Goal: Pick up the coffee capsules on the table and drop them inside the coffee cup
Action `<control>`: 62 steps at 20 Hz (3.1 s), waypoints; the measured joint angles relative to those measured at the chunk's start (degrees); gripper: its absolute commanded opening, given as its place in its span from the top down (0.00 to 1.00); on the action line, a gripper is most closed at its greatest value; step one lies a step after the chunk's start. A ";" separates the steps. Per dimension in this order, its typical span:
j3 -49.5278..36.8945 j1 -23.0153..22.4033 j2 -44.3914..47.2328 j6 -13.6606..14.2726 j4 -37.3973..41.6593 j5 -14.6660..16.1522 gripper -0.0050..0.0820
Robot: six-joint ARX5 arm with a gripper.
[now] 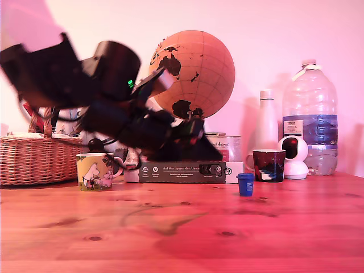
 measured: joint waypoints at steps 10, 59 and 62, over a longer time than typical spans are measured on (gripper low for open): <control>11.82 -0.39 7.02 -1.11 -9.73 -1.01 0.23; 50.01 -4.94 24.96 -10.51 -46.73 -12.41 0.25; 53.88 -5.18 27.80 -10.67 -49.31 -14.93 0.25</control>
